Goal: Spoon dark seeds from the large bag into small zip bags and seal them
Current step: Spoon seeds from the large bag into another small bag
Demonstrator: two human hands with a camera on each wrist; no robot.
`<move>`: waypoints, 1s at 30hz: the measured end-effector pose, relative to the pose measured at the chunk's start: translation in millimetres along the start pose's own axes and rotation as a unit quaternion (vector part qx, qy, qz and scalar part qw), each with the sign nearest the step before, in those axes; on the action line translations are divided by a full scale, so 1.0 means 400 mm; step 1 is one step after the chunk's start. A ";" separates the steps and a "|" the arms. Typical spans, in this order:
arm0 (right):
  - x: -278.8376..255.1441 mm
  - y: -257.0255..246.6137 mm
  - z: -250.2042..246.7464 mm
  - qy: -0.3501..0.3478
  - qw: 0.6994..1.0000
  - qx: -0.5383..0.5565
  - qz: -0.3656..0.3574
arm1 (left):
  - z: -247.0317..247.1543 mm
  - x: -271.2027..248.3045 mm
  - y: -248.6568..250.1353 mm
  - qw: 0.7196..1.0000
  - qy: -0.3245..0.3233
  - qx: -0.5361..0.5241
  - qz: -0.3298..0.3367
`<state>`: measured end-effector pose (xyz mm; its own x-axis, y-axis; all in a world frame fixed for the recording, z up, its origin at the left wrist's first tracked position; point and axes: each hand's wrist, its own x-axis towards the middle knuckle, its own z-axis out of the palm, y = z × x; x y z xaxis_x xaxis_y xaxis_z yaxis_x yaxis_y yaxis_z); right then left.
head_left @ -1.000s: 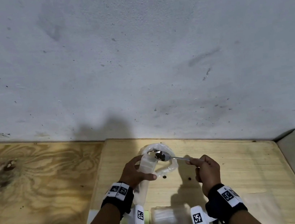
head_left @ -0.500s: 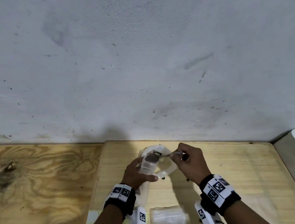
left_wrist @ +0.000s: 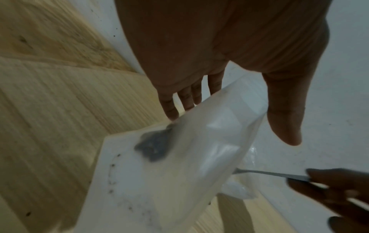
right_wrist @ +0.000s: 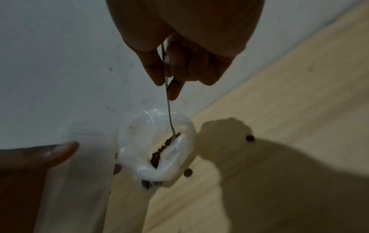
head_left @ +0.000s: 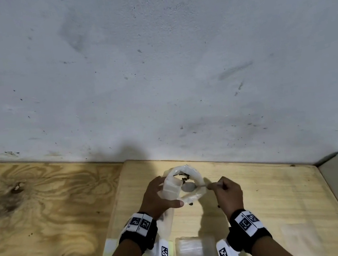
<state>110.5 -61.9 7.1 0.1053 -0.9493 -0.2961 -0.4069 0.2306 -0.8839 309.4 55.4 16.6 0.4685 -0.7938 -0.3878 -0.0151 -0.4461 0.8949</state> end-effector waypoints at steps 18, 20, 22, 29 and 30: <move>-0.152 -0.234 -0.019 -0.197 0.943 -0.197 -0.184 | 0.016 -0.079 0.099 0.985 0.005 0.096 0.141; -0.145 -0.243 -0.027 -0.148 0.955 -0.176 -0.188 | 0.016 -0.096 0.113 0.991 -0.015 0.050 0.121; -0.133 -0.243 -0.035 -0.104 0.966 -0.141 -0.191 | 0.010 -0.101 0.124 0.994 -0.001 -0.008 0.108; -0.146 -0.237 -0.042 -0.102 0.981 -0.019 -0.166 | -0.008 -0.116 0.152 0.990 0.040 -0.057 0.122; -0.146 -0.234 -0.041 -0.110 0.982 -0.002 -0.154 | -0.009 -0.118 0.155 0.990 0.041 -0.068 0.118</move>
<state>127.5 -31.4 112.9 0.4168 -0.9048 -0.0869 -0.3296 -0.0613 -0.9421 289.4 66.4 91.0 0.5360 -0.8307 -0.1503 -0.0162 -0.1882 0.9820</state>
